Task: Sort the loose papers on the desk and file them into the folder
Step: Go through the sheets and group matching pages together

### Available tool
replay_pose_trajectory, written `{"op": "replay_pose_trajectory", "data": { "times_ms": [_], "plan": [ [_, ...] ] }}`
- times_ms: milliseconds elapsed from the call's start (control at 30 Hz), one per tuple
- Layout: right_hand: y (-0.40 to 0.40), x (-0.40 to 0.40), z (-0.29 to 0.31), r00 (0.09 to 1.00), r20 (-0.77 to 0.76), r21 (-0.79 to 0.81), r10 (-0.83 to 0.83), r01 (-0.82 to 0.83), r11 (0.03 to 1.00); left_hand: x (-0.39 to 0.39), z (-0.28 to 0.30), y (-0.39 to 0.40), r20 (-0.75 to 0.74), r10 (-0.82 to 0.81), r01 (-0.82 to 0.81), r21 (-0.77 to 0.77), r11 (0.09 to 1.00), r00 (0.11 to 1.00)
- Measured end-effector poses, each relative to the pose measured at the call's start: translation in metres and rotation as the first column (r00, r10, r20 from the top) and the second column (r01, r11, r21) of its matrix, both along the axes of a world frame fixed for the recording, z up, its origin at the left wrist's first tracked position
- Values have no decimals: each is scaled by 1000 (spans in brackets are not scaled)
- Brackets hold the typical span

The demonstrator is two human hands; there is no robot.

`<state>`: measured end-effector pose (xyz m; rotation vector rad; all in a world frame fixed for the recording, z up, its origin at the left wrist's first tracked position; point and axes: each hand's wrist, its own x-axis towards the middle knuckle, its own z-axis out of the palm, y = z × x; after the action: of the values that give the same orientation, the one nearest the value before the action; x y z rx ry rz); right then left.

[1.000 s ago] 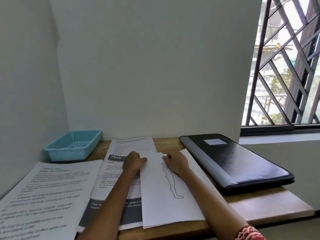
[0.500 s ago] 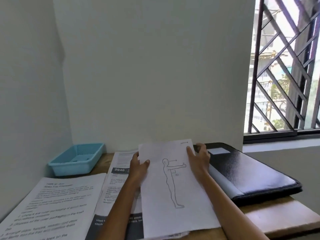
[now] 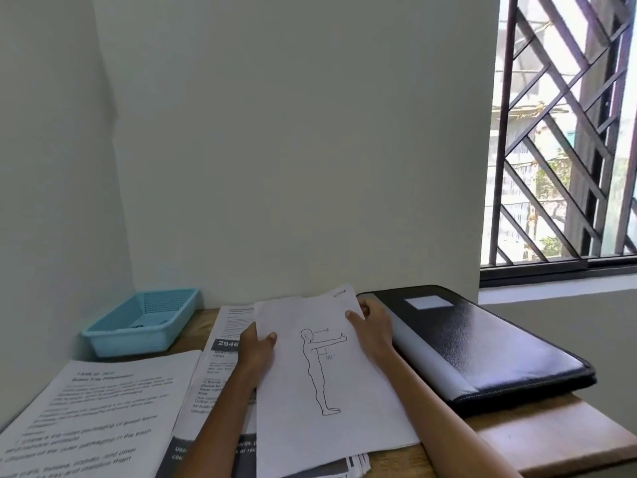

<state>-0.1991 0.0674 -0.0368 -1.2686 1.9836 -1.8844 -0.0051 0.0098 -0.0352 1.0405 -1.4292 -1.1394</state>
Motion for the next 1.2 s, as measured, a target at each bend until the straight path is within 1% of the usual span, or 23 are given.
{"op": "replay_pose_trajectory", "data": {
  "times_ms": [167, 267, 367, 467, 533, 600, 633, 667, 733, 800, 867, 967, 1133, 1200],
  "plan": [
    [2, -1, 2, 993, 69, -20, -98, 100, 995, 0, 1, 2, 16, 0, 0, 7, 1000, 1000],
    [2, -3, 3, 990, 65, -18, -125, 126, 992, 1, 2, 3, 26, 14, -14, -6, 1000, 1000],
    [1, -3, 3, 991, 21, 3, -134, 134, 991, 2, 1, 2, 61, 36, -35, -17, 999, 997],
    [3, 0, 2, 986, -116, 59, -120, 128, 990, 2, -3, -2, 129, 64, -58, -48, 997, 990],
    [4, 2, 2, 973, -226, 23, -40, 47, 999, 1, -7, -4, 180, 86, -73, -75, 994, 980],
    [4, 5, 6, 937, -332, 15, 109, -110, 994, 0, -8, -6, 189, 97, -84, -76, 994, 977],
    [5, 8, 9, 910, -364, 47, 200, -197, 979, 0, -8, -7, 171, 96, -86, -67, 994, 980],
    [6, 10, 10, 886, -359, 97, 294, -278, 956, 1, -8, -6, 149, 97, -89, -61, 994, 984],
    [8, 16, 12, 839, -250, 216, 483, -438, 873, 2, -7, -7, 125, 115, -107, -68, 992, 985],
    [9, 21, 9, 792, -160, 300, 589, -529, 794, 2, -8, -7, 125, 142, -131, -93, 987, 982],
    [8, 23, 7, 777, -100, 306, 622, -571, 762, 2, -9, -7, 131, 156, -140, -125, 982, 979],
    [8, 24, 6, 785, -67, 261, 616, -582, 770, 2, -9, -6, 137, 168, -146, -157, 977, 976],
    [10, 23, 8, 791, -131, 285, 597, -547, 787, 2, -8, -5, 128, 169, -146, -174, 974, 977],
    [10, 24, 10, 808, -138, 252, 573, -531, 809, 2, -8, -7, 134, 172, -146, -182, 972, 976]
  ]
}}
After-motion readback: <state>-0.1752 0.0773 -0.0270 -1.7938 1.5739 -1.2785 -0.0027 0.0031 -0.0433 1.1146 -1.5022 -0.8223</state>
